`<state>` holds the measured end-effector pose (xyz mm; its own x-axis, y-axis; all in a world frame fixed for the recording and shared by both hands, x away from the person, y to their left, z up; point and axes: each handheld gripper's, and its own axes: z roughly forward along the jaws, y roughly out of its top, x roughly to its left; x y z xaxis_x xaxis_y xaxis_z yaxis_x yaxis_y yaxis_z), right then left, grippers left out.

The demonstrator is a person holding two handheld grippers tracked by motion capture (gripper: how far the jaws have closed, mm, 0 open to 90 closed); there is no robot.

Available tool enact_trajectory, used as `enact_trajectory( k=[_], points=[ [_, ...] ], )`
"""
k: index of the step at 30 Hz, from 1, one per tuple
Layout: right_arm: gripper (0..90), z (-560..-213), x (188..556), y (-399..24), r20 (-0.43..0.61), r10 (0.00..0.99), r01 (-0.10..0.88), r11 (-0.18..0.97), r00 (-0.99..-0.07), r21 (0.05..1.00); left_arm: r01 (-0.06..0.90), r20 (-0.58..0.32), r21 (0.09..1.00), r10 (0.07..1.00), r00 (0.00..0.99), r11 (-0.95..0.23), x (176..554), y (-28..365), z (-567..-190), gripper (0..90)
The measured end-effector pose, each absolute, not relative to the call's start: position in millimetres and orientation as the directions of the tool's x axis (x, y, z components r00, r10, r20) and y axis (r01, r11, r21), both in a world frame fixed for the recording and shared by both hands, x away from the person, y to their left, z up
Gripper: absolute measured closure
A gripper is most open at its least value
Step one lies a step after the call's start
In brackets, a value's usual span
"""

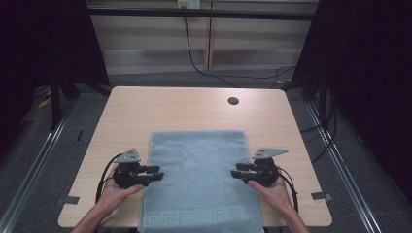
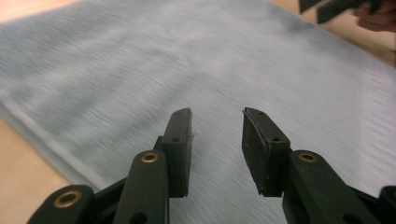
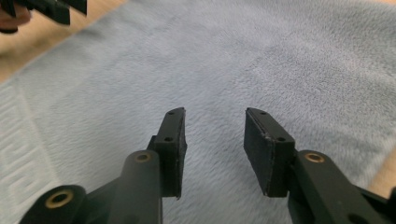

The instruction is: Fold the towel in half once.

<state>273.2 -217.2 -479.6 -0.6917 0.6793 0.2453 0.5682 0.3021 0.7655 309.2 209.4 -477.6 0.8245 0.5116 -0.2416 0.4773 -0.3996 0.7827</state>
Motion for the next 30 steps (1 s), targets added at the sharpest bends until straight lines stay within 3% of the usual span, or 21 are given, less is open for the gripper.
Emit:
enact_trajectory(
  k=[5, 12, 30],
  points=[
    [51.4, -485.9, 298.4, -210.4, 0.249, 0.71, 0.602, 0.299, -0.659, 0.741, 0.521, -0.258, 0.776, 0.575, 0.777, -0.356, 339.4, 204.5, -486.0, 62.2],
    [47.1, -499.6, 325.6, -202.5, 0.207, 0.762, 0.624, 0.308, -0.613, 0.718, 0.525, -0.183, 0.74, 0.625, 0.759, -0.42, 352.7, 200.0, -500.0, 59.6],
    [46.6, -499.7, 270.0, -205.1, 0.208, 0.705, 0.608, 0.379, -0.678, 0.697, 0.494, -0.177, 0.725, 0.564, 0.807, -0.479, 310.2, 205.1, -499.9, 60.8]
  ],
)
